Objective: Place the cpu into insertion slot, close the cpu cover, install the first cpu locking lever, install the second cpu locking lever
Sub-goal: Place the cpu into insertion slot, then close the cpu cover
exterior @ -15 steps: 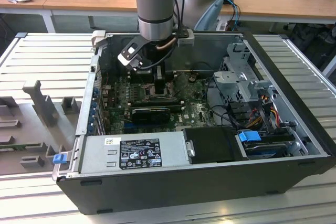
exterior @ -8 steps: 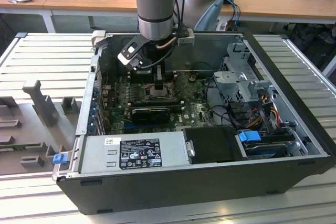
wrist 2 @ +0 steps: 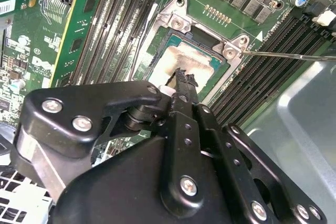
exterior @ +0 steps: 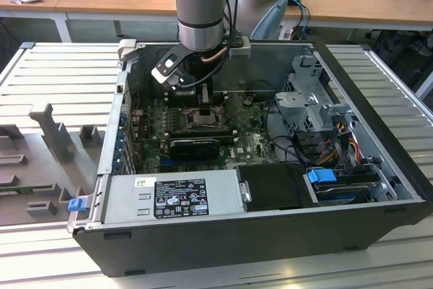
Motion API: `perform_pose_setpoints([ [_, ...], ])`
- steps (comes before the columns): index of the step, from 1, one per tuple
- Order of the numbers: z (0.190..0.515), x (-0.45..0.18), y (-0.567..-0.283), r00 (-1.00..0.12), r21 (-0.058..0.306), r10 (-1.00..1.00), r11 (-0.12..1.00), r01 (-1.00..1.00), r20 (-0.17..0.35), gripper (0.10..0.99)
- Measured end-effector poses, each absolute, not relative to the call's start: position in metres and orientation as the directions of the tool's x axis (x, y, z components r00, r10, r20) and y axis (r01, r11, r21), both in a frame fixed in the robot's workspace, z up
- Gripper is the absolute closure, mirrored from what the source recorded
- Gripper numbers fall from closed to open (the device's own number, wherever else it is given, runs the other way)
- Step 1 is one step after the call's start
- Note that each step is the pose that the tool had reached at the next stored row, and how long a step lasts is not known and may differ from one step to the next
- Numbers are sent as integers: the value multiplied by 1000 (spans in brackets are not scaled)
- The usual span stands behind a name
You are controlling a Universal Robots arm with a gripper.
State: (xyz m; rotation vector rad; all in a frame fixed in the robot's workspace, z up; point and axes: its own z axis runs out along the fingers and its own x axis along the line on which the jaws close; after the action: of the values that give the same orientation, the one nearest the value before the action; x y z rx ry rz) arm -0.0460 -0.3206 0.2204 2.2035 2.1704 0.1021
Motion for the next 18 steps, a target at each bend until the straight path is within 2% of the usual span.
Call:
perform_pose_setpoints([
  [18, 229, -42, -324, 14, 77, 1000, -16, 997, 23, 980],
])
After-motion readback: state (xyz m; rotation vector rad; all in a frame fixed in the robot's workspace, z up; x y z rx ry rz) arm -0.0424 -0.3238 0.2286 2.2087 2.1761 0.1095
